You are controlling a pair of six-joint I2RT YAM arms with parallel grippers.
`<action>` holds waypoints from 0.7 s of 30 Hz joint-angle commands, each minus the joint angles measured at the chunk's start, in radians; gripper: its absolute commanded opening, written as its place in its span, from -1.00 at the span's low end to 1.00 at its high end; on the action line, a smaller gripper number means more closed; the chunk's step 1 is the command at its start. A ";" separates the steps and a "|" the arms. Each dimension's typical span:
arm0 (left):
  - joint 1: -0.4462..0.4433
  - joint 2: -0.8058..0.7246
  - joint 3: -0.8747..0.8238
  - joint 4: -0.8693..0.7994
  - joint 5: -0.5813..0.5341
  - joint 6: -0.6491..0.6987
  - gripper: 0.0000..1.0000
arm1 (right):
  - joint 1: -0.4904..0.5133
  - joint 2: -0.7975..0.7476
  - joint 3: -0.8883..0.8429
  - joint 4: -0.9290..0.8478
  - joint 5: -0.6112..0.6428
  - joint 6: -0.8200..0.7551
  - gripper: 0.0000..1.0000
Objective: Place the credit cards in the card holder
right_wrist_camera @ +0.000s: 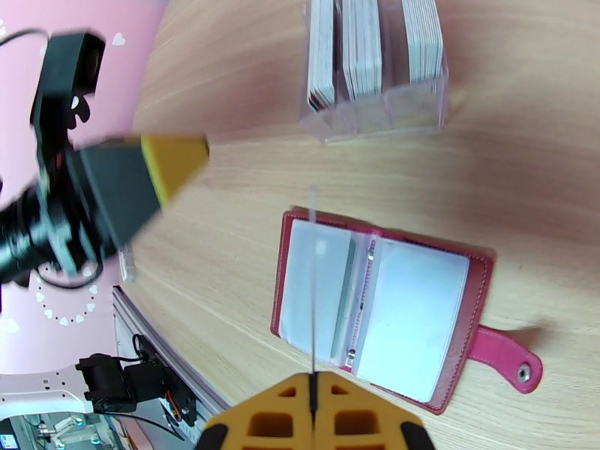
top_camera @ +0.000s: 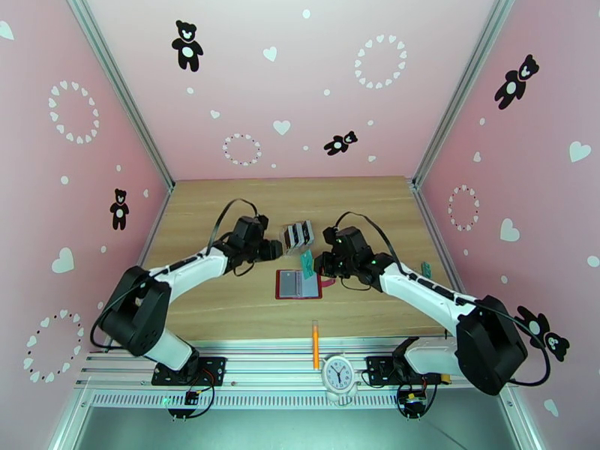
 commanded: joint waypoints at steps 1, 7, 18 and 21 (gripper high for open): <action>-0.017 -0.065 -0.052 -0.081 -0.059 0.037 0.02 | 0.004 -0.028 -0.039 0.093 -0.041 0.037 -1.00; -0.045 -0.116 -0.165 -0.042 -0.021 0.039 0.02 | 0.004 -0.034 -0.124 0.202 -0.063 0.089 -1.00; -0.071 -0.050 -0.206 0.064 0.024 0.054 0.01 | 0.008 0.005 -0.208 0.335 -0.086 0.147 -1.00; -0.072 -0.013 -0.212 0.103 0.045 0.051 0.01 | 0.011 0.032 -0.222 0.369 -0.089 0.157 -1.00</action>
